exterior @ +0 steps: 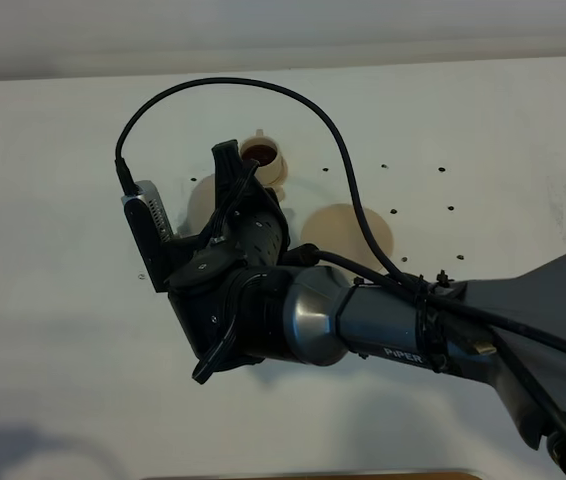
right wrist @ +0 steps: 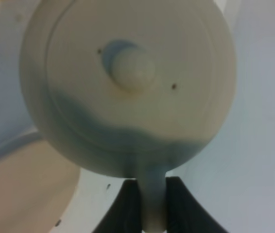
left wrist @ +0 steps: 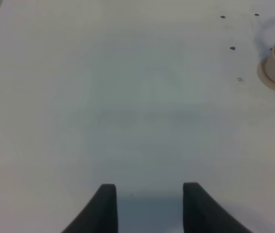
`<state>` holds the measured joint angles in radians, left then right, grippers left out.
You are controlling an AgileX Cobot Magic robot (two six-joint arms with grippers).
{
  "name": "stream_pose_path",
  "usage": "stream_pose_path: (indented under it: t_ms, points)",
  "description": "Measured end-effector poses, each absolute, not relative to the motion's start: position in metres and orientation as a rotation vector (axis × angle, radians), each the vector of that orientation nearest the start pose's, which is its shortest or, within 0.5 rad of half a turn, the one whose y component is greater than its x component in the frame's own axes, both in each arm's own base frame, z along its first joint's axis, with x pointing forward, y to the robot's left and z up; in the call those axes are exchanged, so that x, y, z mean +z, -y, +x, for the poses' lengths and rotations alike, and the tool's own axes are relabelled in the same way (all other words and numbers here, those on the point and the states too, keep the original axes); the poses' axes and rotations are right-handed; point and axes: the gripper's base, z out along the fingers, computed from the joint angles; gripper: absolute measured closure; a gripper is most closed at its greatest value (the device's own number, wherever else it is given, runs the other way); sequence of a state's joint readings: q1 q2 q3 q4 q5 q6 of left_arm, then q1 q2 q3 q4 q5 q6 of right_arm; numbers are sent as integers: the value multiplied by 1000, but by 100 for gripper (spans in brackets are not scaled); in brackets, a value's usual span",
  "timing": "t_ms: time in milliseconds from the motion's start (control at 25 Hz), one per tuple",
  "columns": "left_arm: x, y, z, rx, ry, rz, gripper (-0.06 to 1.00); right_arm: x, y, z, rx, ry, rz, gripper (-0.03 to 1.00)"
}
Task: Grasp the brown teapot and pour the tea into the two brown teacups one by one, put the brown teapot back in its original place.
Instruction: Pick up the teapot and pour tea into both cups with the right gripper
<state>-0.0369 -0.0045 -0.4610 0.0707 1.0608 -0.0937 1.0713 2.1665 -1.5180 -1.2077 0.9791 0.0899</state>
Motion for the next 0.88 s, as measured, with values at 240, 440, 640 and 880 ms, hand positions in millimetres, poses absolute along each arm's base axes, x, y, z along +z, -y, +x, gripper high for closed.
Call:
stream_pose_path:
  t_ms: [240, 440, 640, 880]
  points:
    - [267, -6, -1, 6, -2076, -60, 63, 169, -356, 275, -1080, -1524, -1811, 85]
    - [267, -6, -1, 5, -2076, -61, 63, 163, -356, 276, -1103, -1501, -1844, 85]
    - [267, -6, -1, 5, -2076, -61, 63, 164, -356, 277, -1129, -1468, -1844, 85]
    - [267, -6, -1, 5, -2076, -61, 63, 160, -357, 278, -1153, -1447, -1855, 85]
